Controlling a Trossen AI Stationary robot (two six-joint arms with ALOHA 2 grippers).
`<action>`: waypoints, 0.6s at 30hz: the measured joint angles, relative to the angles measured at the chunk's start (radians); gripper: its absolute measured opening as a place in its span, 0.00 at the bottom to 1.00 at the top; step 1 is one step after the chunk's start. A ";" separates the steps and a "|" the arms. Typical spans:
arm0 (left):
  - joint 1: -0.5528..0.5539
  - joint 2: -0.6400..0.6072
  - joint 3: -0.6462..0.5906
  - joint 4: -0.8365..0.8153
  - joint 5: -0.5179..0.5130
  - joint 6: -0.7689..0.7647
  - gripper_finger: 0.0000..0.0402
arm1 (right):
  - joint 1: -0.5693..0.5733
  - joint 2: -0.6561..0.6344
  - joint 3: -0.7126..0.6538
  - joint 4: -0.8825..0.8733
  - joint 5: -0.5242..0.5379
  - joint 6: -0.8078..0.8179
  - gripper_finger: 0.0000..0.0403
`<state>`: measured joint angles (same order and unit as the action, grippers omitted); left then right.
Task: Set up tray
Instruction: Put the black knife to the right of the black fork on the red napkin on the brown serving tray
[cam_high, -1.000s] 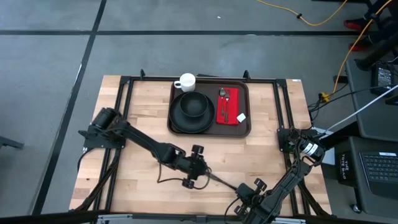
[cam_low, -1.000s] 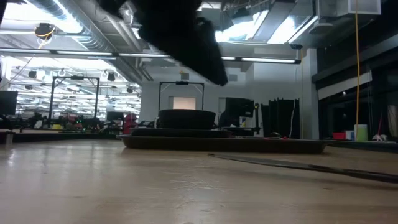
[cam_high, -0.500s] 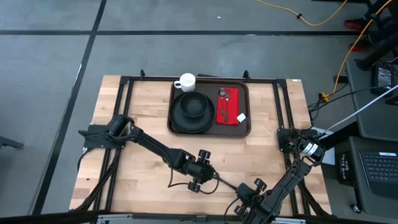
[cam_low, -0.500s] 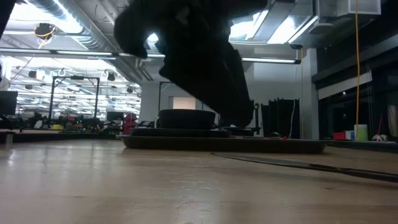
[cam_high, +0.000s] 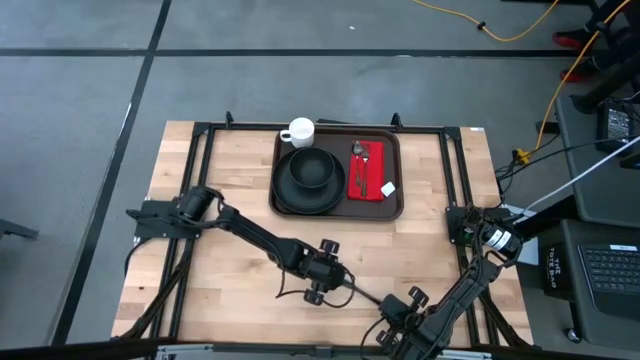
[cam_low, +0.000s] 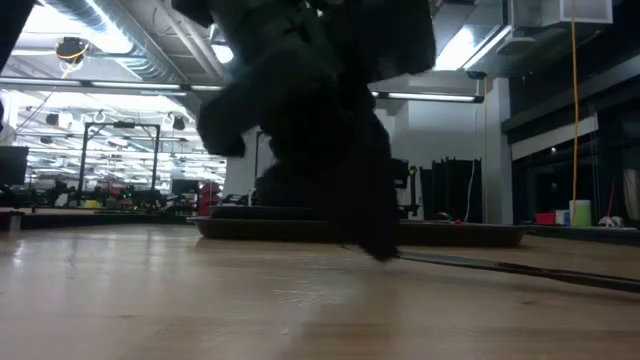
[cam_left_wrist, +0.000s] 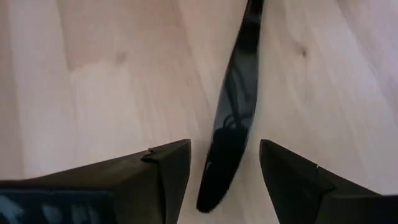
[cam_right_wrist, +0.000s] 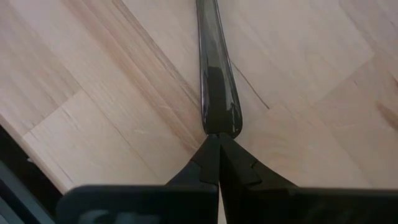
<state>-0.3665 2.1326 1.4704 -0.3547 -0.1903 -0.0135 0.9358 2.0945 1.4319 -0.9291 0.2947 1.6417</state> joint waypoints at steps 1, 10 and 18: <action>0.002 0.005 0.000 -0.006 0.000 0.000 0.45 | 0.000 0.000 0.000 0.001 0.000 0.000 0.00; 0.012 0.026 0.003 -0.004 0.009 -0.002 0.45 | -0.004 0.000 0.000 0.003 0.000 -0.001 0.00; 0.015 0.028 0.002 -0.008 0.027 0.018 0.45 | -0.004 0.000 0.000 0.003 0.000 -0.004 0.00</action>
<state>-0.3511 2.1605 1.4727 -0.3630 -0.1638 0.0049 0.9318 2.0945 1.4322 -0.9264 0.2947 1.6379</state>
